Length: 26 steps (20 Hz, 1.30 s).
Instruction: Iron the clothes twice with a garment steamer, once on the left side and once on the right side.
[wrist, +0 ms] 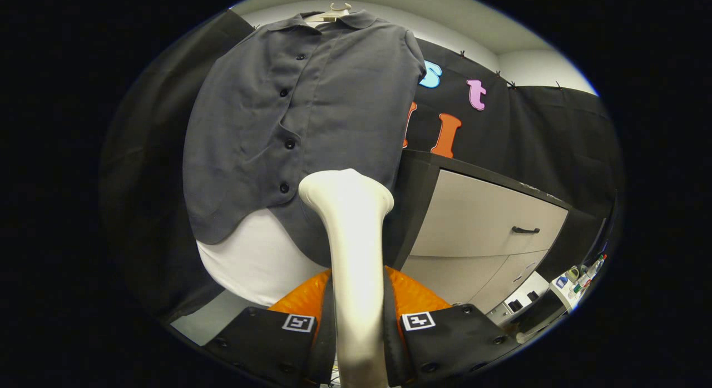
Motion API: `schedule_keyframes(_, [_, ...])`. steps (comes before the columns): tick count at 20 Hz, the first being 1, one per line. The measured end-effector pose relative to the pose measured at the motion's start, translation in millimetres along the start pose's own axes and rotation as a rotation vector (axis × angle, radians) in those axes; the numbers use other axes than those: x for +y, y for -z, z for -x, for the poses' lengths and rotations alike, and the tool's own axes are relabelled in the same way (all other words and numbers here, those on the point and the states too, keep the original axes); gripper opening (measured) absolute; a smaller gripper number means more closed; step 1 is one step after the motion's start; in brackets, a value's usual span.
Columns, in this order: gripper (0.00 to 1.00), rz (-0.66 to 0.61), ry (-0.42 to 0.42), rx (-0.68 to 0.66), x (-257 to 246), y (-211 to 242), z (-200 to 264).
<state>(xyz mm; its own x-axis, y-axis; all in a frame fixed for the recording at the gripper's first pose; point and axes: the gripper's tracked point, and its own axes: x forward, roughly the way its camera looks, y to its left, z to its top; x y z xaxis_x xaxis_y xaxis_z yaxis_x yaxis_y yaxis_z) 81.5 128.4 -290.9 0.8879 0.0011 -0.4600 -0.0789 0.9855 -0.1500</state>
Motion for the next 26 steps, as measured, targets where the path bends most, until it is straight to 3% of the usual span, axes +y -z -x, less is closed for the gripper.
schedule_keyframes(7, [0.43, 0.008, 0.002, -0.006, 2, -13, 17])
schedule_keyframes(17, [0.43, 0.005, 0.040, -0.296, -11, -170, 95])
schedule_keyframes(26, [0.43, 0.006, -0.061, -0.421, 57, -257, 109])
